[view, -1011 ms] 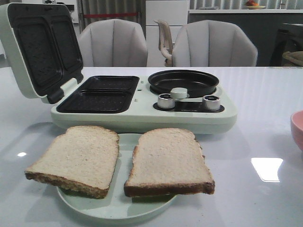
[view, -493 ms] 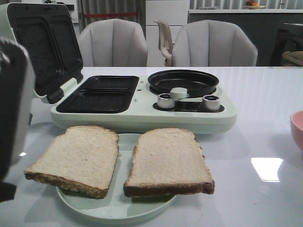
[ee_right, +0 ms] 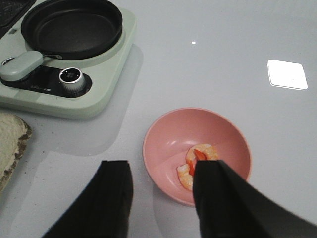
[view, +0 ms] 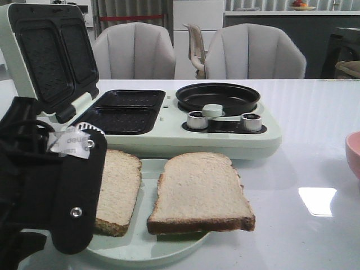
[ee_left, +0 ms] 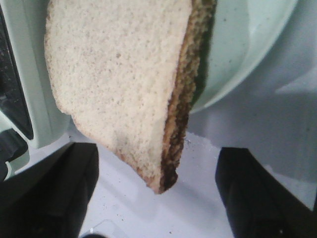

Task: Make breakfast with bread and shrimp
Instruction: 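Grasp the bread slice nearest the left gripper by its crust edge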

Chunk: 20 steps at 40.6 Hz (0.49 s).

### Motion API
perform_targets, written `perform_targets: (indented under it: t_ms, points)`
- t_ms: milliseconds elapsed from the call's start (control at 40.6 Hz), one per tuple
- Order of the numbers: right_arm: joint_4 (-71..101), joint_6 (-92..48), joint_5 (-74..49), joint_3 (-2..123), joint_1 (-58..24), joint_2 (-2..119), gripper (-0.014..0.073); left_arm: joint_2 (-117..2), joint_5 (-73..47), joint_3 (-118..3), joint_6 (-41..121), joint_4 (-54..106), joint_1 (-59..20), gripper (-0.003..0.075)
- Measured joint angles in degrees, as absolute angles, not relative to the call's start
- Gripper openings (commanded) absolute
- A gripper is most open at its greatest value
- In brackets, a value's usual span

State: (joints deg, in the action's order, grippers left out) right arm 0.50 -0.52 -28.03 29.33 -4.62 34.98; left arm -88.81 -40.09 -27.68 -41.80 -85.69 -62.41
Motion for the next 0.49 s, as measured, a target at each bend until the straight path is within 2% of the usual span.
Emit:
perform_targets:
  t_ms: [99,173,493]
  points:
    - [0.50,-0.52,-28.03,29.33,-4.62,34.98,0.0421,-90.20,-39.27,-27.68,-42.85,-88.21,-61.10,0.0525]
    - [0.50,-0.52,-28.03,29.33,-4.62,34.98,0.0421,-90.74,-38.96,-27.68,-43.74,-89.70,-60.54,0.0494]
    - [0.50,-0.52,-28.03,29.33,-4.62,34.98,0.0421,-91.70,-35.28,-27.68,-44.81,-93.01,-58.37,0.0227]
